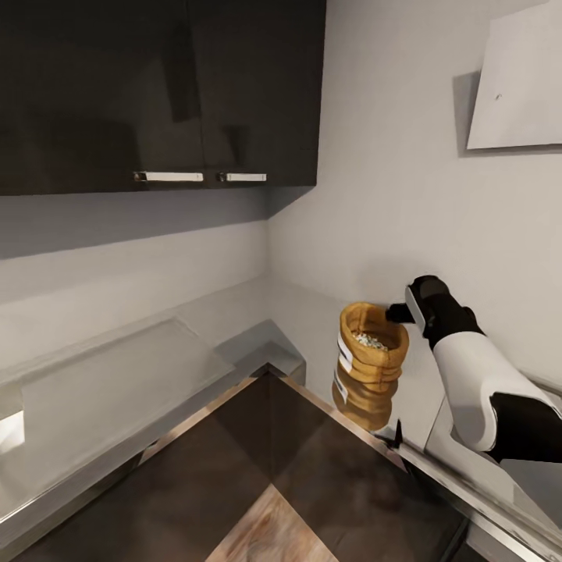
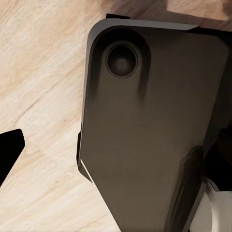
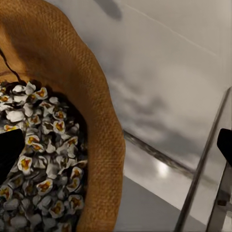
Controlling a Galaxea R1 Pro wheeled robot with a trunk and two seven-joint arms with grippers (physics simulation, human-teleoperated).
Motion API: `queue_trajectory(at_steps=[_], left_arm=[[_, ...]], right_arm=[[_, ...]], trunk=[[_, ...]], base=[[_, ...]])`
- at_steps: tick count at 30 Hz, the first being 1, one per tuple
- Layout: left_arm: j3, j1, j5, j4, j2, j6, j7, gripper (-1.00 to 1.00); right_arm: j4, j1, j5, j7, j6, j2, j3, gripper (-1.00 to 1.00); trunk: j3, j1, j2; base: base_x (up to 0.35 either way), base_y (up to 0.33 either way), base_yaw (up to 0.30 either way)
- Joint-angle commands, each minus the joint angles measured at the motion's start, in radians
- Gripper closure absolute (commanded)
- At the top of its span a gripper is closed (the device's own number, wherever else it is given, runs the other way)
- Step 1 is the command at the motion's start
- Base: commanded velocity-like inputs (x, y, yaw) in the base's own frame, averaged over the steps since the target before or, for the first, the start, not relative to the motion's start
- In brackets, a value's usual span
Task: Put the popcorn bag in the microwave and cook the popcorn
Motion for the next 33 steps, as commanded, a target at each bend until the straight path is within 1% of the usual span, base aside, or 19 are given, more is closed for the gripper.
queue_trajectory(at_steps=[1,4,9,12,14,32,33], left_arm=[[0.004,0.000,0.001,-0.002,0.000,0.001,0.001,-1.00],[0.004,0.000,0.001,-0.002,0.000,0.001,0.001,-1.00],[0.004,0.000,0.001,-0.002,-0.001,0.001,0.001,-1.00],[0.004,0.000,0.001,-0.002,0.000,0.001,0.001,-1.00],[0.004,0.000,0.001,-0.002,0.000,0.001,0.001,-1.00],[0.004,0.000,0.001,-0.002,0.000,0.001,0.001,-1.00],[0.004,0.000,0.001,-0.002,0.000,0.001,0.001,-1.00]], right_arm=[[0.009,-0.001,0.006,0.002,0.003,0.001,-0.003,-1.00],[0.052,-0.001,0.006,0.002,0.003,0.001,-0.003,-1.00],[0.093,0.001,0.006,0.003,0.003,0.004,-0.006,-1.00],[0.149,0.001,0.006,0.004,0.003,0.004,-0.007,-1.00],[0.164,0.001,0.006,0.004,0.003,0.004,-0.007,-1.00],[0.175,0.001,0.006,0.002,0.005,0.004,-0.012,-1.00],[0.175,0.001,0.006,0.002,0.005,0.004,-0.012,1.00]], trunk=[[-0.001,0.000,-0.001],[-0.001,0.000,-0.001],[-0.001,0.000,-0.001],[-0.001,0.000,-0.001],[-0.001,0.000,-0.001],[-0.001,0.000,-0.001],[-0.001,0.000,-0.001]], base=[[0.002,0.000,0.000],[0.000,0.000,0.000],[0.000,0.000,0.000],[0.000,0.000,0.000],[0.000,0.000,0.000],[0.000,0.000,0.000],[0.000,0.000,0.000]])
